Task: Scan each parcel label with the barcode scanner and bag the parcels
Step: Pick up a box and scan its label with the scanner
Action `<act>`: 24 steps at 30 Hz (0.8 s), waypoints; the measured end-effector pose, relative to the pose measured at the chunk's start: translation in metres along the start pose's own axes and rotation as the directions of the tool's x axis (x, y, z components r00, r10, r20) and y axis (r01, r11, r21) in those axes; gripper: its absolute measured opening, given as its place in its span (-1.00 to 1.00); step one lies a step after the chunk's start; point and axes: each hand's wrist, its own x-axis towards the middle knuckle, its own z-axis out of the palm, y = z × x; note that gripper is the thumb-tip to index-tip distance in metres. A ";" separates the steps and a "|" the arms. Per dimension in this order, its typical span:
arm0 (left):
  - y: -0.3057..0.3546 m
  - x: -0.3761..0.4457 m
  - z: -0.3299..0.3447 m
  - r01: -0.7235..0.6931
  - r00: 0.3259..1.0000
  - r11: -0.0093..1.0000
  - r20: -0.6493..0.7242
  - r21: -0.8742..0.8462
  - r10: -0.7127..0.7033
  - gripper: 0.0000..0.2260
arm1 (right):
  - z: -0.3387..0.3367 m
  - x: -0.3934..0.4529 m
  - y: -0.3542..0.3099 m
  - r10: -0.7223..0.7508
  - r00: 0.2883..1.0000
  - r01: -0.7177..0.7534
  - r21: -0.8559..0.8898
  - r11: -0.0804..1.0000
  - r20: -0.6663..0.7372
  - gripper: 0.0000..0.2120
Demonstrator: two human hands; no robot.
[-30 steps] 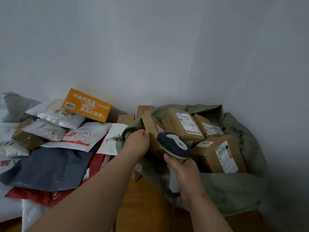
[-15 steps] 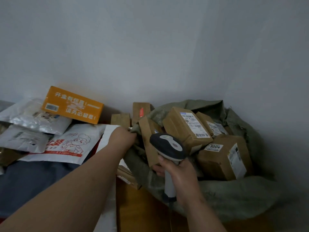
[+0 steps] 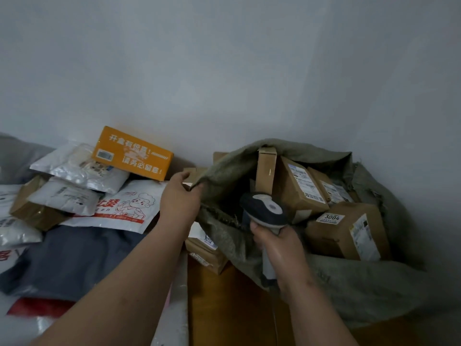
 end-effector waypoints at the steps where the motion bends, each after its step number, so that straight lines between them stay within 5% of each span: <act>1: -0.002 -0.005 0.000 -0.027 1.000 0.999 -0.002 0.025 0.028 -0.53 | -0.001 -0.004 0.001 -0.003 0.999 0.004 -0.025 1.000 0.037 -0.77; 6: -0.007 -0.033 0.009 -0.136 0.991 0.971 0.018 0.199 0.135 -0.35 | -0.008 -0.030 0.002 0.162 0.937 -0.103 -0.198 0.975 0.310 -0.65; 11: -0.021 -0.062 0.004 -0.059 0.992 0.970 0.119 0.236 0.032 -0.27 | -0.022 -0.058 0.004 0.323 0.852 -0.237 -0.245 0.940 0.413 -0.79; 16: -0.029 -0.084 0.003 -0.031 0.989 0.983 0.150 0.181 0.004 -0.39 | -0.043 -0.077 0.004 0.258 0.890 -0.194 -0.200 0.960 0.376 -0.59; 24: -0.028 -0.114 -0.004 0.007 0.990 0.993 0.140 0.117 -0.024 -0.43 | -0.068 -0.100 -0.004 0.120 0.978 -0.108 -0.077 0.991 0.173 -0.79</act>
